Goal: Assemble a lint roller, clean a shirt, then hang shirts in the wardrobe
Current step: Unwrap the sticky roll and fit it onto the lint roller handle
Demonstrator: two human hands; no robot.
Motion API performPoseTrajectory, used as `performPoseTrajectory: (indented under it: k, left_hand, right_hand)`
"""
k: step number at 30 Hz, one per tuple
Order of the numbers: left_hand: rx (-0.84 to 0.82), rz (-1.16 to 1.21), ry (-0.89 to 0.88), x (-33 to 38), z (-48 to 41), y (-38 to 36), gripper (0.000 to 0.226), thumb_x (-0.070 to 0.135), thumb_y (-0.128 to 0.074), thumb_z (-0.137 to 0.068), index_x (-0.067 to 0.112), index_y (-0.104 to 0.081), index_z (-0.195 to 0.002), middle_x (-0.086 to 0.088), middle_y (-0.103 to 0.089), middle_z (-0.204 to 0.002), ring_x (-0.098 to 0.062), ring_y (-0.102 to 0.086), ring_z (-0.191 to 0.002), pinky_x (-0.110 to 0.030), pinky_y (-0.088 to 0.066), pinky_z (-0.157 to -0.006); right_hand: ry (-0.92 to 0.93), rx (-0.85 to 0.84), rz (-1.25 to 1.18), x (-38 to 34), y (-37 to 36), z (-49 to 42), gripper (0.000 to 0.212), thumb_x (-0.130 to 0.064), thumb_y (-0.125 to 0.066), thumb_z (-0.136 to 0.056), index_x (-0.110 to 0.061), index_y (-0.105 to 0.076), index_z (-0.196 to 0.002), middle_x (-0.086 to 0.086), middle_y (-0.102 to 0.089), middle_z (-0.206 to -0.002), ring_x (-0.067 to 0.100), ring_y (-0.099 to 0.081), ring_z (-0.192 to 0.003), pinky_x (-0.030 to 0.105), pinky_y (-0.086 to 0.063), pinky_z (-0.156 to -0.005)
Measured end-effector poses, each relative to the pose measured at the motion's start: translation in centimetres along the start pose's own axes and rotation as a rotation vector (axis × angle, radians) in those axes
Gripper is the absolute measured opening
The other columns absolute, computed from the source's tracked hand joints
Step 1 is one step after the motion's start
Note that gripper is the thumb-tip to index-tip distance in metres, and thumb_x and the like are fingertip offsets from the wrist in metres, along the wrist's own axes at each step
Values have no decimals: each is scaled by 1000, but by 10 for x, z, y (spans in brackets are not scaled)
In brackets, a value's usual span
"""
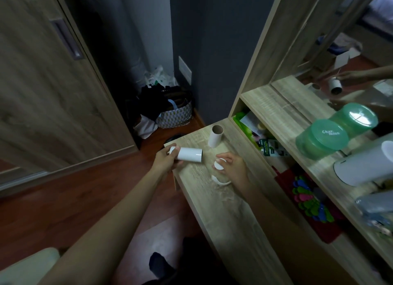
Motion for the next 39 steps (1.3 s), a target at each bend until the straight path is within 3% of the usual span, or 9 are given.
performPoseTrajectory:
  k: [4, 8, 10, 12, 14, 23, 28, 33, 39]
  left_hand:
    - [-7, 29, 0, -6, -1, 11, 39, 16, -56, -96, -3, -51, -131, -21, -50, -131, -36, -57, -116, -30, -61, -70]
    - [-4, 30, 1, -9, -2, 16, 38, 17, -56, -96, -1, -52, -129, -20, -49, -132, -31, -58, -111, -32, -61, -71]
    - [-5, 35, 5, -10, -1, 16, 38, 17, -56, -96, -1, -52, -130, -20, -49, -132, -31, -58, -112, -33, -61, -73]
    - [-6, 28, 0, -12, 0, 15, 38, 17, -57, -96, 0, -53, -130, -19, -49, -132, -32, -57, -116, -34, -60, -74]
    - [-2, 21, -7, -13, 1, 14, 36, 18, -58, -95, 2, -55, -128, -19, -51, -130, -30, -59, -112, -35, -60, -75]
    - [8, 44, -30, -5, 7, 7, 31, 18, -64, -91, 7, -58, -120, -12, -53, -119, -19, -62, -96, -31, -61, -72]
    - [-8, -31, -54, -2, 10, -1, 25, 21, -68, -88, 17, -62, -112, -11, -57, -114, -22, -63, -98, -47, -57, -85]
    - [-65, -50, -62, 4, 19, -13, 29, 22, -67, -89, 16, -59, -116, -11, -60, -110, -21, -63, -93, -30, -56, -74]
    - [-226, -130, -91, 12, 26, -24, 31, 22, -55, -97, 14, -55, -127, -16, -55, -127, -27, -61, -111, -24, -57, -79]
  right_hand:
    - [-145, -82, 138, 22, -10, -18, 35, 1, -59, -87, -3, -60, -123, 12, -60, -127, 27, -55, -119, 36, -45, -102]
    - [-52, -38, 269, 18, -12, -23, 27, -3, -71, -81, 2, -68, -107, 10, -67, -116, 17, -62, -102, -1, -36, -75]
    - [-64, 19, 215, 17, -11, -22, 21, -1, -75, -75, 4, -72, -96, 12, -71, -103, 17, -65, -90, 5, -45, -75]
    - [-64, 85, 181, 15, -12, -21, 18, -1, -77, -72, 1, -73, -89, 12, -73, -93, 23, -69, -86, 29, -53, -82]
    - [-78, 95, 200, 15, -15, -21, 16, -4, -78, -72, -4, -73, -87, 10, -74, -88, 25, -69, -85, 38, -54, -82]
    - [-19, 196, 113, -16, -1, 0, 14, -11, -63, -87, -1, -73, -88, 10, -73, -86, 20, -64, -74, 30, -50, -68]
    - [-389, -137, -404, -18, -27, 13, 8, -23, -64, -90, -16, -66, -88, 0, -69, -67, 15, -67, -62, 34, -56, -65]
    - [-371, -244, -470, -33, -29, 30, 26, -29, -61, -92, -18, -59, -116, 15, -67, -106, 30, -71, -90, 39, -58, -80]
    - [-432, -134, -704, -33, -19, 28, 27, -19, -60, -93, -6, -57, -116, 22, -64, -106, 29, -72, -80, 34, -60, -72]
Point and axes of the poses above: each hand's wrist, its own z-axis away from the middle knuckle, its own y-axis out of the back of the hand, x = y × z, the point moved 5 cm from there along -z, towards the middle knuckle
